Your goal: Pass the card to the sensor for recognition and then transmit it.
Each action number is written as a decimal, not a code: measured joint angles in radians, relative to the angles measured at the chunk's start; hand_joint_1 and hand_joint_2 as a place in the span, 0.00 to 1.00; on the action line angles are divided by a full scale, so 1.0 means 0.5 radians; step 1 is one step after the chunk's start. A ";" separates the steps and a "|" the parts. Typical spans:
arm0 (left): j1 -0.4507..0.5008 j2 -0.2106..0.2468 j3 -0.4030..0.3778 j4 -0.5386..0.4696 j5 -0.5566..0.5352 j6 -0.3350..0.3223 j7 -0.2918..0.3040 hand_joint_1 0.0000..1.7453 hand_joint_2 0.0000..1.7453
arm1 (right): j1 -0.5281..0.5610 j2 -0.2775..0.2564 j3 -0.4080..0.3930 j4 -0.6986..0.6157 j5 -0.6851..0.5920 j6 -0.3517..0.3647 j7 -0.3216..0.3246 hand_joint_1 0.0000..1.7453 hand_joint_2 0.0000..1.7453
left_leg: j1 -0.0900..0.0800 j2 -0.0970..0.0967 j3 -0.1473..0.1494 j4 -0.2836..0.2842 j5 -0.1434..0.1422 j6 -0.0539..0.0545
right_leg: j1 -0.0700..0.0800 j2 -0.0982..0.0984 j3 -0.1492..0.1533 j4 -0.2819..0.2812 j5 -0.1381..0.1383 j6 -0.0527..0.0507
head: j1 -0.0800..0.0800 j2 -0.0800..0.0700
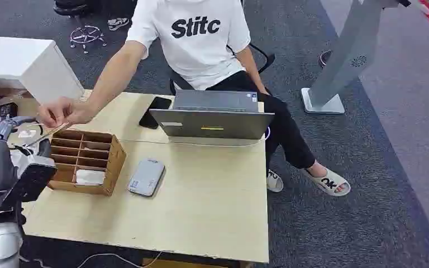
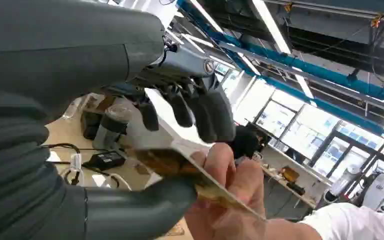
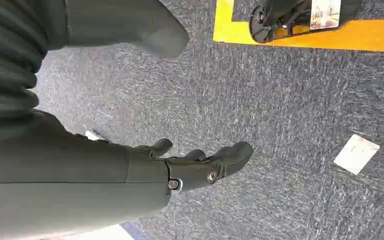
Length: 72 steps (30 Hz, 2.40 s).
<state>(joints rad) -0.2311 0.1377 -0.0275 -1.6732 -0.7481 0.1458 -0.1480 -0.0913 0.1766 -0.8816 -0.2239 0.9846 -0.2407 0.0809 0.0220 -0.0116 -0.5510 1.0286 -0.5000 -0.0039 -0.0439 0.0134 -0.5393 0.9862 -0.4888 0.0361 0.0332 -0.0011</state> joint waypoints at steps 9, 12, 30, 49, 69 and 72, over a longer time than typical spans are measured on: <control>0.002 -0.002 0.000 0.021 0.012 0.005 -0.040 1.00 1.00 | 0.000 0.001 0.001 0.000 0.023 -0.002 0.004 0.00 1.00 | 0.000 0.000 0.000 0.000 0.000 0.000 | 0.000 0.000 0.000 0.000 0.000 0.000 | 0.000 0.000; 0.004 -0.005 -0.002 0.024 -0.021 0.006 -0.065 1.00 1.00 | 0.000 0.001 0.001 0.000 0.025 -0.007 0.008 0.00 1.00 | 0.000 0.000 0.000 0.000 0.000 0.000 | 0.000 0.000 0.000 0.000 0.000 0.000 | -0.001 0.000; -0.115 -0.121 -0.335 0.324 -0.551 0.103 0.082 1.00 1.00 | -0.003 0.028 0.001 0.000 0.068 0.008 0.002 0.00 1.00 | 0.000 0.001 0.000 0.001 0.000 0.000 | 0.000 0.002 -0.001 0.000 0.001 0.000 | -0.001 0.000; -0.328 -0.234 -0.650 0.907 -0.951 0.121 0.257 1.00 1.00 | -0.010 0.062 0.005 0.000 0.158 -0.018 0.008 0.00 1.00 | -0.001 0.001 -0.002 0.001 0.000 0.000 | 0.000 0.002 -0.002 0.000 0.002 0.001 | 0.000 0.000; -0.326 -0.267 -0.688 1.383 -1.065 0.176 0.277 1.00 1.00 | -0.011 0.062 0.004 0.000 0.171 -0.034 0.009 0.00 1.00 | 0.000 0.001 -0.003 0.001 0.000 0.000 | 0.000 0.002 -0.003 0.000 0.002 0.001 | 0.000 0.000; -0.326 -0.272 -0.693 1.411 -1.084 0.176 0.277 1.00 1.00 | -0.012 0.062 0.004 0.000 0.179 -0.034 0.010 0.00 1.00 | 0.000 0.001 -0.003 0.001 0.000 0.000 | 0.000 0.002 -0.003 0.000 0.002 0.001 | 0.001 0.000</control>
<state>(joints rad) -0.3941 0.0015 -0.3739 -0.9678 -1.2902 0.2338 -0.0095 -0.0972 0.2075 -0.8797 -0.2239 1.0742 -0.2579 0.0858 0.0218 -0.0113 -0.5524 1.0289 -0.4999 -0.0038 -0.0441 0.0142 -0.5406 0.9862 -0.4878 0.0368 0.0336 -0.0011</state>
